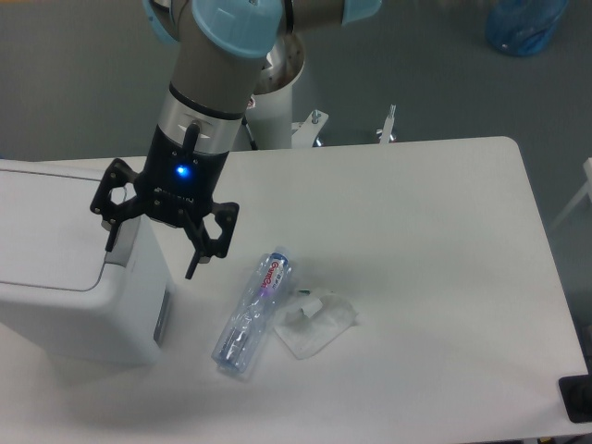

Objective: Open the trash can
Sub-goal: 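Lower the gripper finger against the bin lid edge and push it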

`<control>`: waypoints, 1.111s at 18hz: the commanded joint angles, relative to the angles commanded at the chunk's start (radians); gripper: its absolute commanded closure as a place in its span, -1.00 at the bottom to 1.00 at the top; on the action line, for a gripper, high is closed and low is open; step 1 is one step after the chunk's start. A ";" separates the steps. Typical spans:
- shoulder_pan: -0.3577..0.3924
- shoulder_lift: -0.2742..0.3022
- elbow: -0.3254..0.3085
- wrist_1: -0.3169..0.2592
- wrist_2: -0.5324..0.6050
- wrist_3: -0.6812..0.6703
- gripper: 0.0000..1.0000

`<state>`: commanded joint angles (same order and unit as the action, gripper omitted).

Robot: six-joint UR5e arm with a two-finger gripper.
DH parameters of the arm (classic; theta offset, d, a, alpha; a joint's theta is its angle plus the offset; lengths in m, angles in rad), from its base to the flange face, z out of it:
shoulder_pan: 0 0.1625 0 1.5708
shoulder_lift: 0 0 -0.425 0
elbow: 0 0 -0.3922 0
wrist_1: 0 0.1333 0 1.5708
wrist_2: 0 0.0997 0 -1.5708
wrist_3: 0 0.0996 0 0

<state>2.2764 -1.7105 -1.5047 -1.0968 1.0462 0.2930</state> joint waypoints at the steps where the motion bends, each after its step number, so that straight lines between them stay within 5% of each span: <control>1: 0.002 0.012 -0.014 0.003 0.000 0.003 -1.00; 6: 0.000 0.037 -0.078 0.009 0.072 0.017 -1.00; 20: -0.002 0.026 -0.074 0.011 0.100 0.014 -1.00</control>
<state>2.2749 -1.6843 -1.5785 -1.0861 1.1459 0.3068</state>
